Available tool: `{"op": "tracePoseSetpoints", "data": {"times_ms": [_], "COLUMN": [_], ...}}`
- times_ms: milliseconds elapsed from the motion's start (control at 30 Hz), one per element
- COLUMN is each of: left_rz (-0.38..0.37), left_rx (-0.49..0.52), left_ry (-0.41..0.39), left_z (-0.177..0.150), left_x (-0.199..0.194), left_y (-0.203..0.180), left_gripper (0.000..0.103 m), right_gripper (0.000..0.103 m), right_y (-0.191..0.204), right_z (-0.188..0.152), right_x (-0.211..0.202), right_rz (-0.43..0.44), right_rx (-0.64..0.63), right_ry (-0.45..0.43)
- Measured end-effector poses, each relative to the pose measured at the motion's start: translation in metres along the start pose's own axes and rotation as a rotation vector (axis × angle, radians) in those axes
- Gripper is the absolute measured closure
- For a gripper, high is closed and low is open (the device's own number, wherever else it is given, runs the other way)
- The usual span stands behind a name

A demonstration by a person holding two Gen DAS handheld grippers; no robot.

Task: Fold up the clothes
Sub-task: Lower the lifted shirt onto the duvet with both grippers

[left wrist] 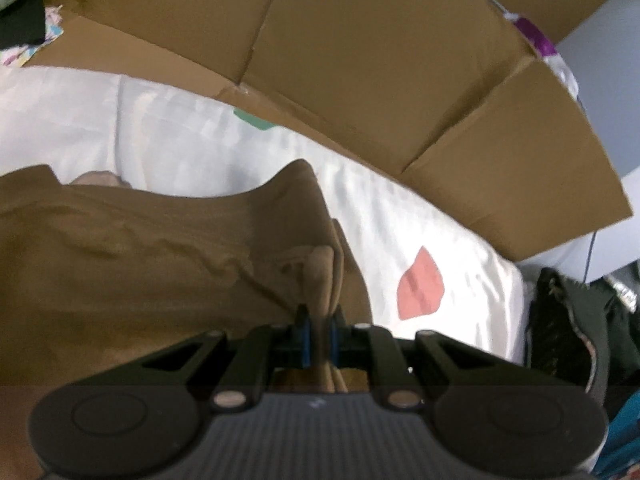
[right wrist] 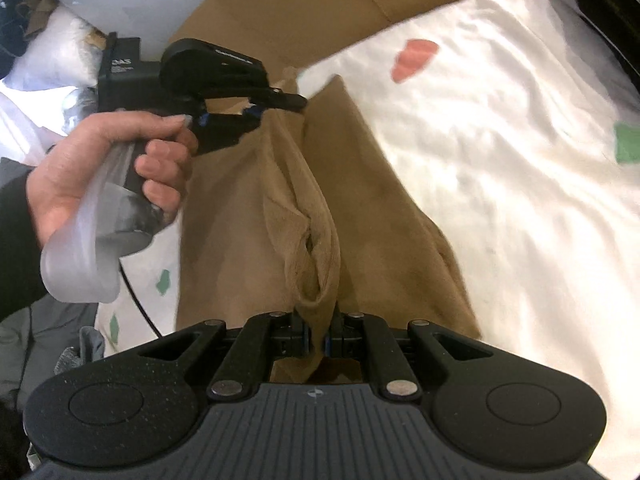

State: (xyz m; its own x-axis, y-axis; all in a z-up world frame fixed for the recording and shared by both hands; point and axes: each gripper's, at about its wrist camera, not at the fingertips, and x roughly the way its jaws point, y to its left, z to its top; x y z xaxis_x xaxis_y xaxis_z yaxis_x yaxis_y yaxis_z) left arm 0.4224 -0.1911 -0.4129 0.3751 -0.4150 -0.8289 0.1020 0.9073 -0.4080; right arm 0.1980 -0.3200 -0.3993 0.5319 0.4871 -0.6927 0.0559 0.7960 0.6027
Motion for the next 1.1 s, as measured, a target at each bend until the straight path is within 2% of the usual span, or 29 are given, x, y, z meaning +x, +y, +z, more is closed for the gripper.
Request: {"op": "tracePoseSetpoints", "data": {"times_ms": [367, 833, 1100], "left_rz": [0.042, 0.057, 0.087], "left_rx": [0.069, 0.085, 0.079], "left_ry": [-0.008, -0.014, 0.009], "left_z": [-0.005, -0.005, -0.008], "left_x": [0.001, 0.002, 0.023], "left_y": [-0.023, -0.034, -0.032], "left_gripper": [0.093, 0.093, 0.093], "right_gripper": [0.102, 0.103, 0.103], "right_y": [-0.02, -0.02, -0.028], "right_z": [-0.014, -0.02, -0.022], "right_x": [-0.009, -0.008, 0.006], "right_rz": [0.025, 0.03, 0.019], "right_rx": [0.093, 0.122, 0.17], "right_ry": [0.006, 0.001, 0.012]}}
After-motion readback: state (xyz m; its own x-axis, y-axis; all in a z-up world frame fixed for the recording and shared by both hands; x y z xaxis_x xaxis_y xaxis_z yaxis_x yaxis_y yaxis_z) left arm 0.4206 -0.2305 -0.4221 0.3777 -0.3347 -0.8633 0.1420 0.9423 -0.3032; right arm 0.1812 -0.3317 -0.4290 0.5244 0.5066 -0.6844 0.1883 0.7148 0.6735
